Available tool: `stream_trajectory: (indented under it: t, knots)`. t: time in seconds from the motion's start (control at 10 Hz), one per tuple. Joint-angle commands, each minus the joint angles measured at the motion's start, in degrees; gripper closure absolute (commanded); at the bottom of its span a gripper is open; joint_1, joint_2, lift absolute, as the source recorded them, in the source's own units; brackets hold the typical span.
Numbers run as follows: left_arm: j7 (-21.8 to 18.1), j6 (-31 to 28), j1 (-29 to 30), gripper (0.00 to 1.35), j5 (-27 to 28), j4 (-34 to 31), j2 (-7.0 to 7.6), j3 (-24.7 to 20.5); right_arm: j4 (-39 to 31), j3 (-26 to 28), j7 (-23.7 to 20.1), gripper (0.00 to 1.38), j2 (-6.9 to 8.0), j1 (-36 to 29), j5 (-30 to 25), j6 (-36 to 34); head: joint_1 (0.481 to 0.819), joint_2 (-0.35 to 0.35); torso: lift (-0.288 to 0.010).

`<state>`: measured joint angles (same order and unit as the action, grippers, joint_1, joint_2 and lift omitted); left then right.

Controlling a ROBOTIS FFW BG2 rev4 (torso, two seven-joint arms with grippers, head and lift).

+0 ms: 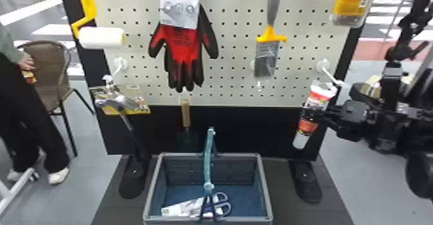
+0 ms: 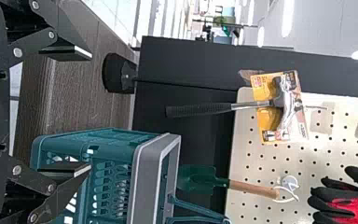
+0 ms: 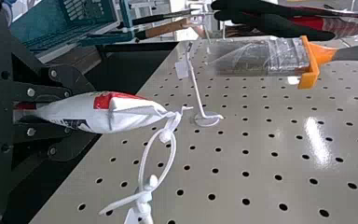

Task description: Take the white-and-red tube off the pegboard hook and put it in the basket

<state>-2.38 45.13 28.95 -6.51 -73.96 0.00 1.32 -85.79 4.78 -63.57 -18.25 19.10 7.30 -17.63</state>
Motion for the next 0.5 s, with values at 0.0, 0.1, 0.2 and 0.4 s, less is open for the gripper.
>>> stream_trajectory:
  t: [0.0, 0.1, 0.2, 0.4]
  knots:
    - [0.00, -0.04, 0.00, 0.44, 0.09, 0.06, -0.15, 0.00, -1.19, 0.05, 0.20, 1.10, 0.76, -0.80, 0.97, -0.03, 0.549, 0.000, -0.100]
    - [0.09, -0.13, 0.00, 0.44, 0.18, 0.06, -0.15, 0.00, -0.91, 0.05, 0.38, 1.10, 1.38, -1.05, 1.49, -0.03, 0.549, 0.000, -0.100]
    - [0.09, -0.13, 0.00, 0.44, 0.27, 0.06, -0.15, 0.00, -0.48, -0.03, 1.17, 1.10, 2.08, -1.54, 2.28, 0.41, 0.549, 0.000, -0.100]
    - [0.18, -0.13, 0.00, 0.44, 0.35, 0.06, -0.15, 0.00, 0.64, -0.03, 2.75, 1.10, 3.66, -1.54, 3.60, 2.08, 0.549, 0.000, -0.100]
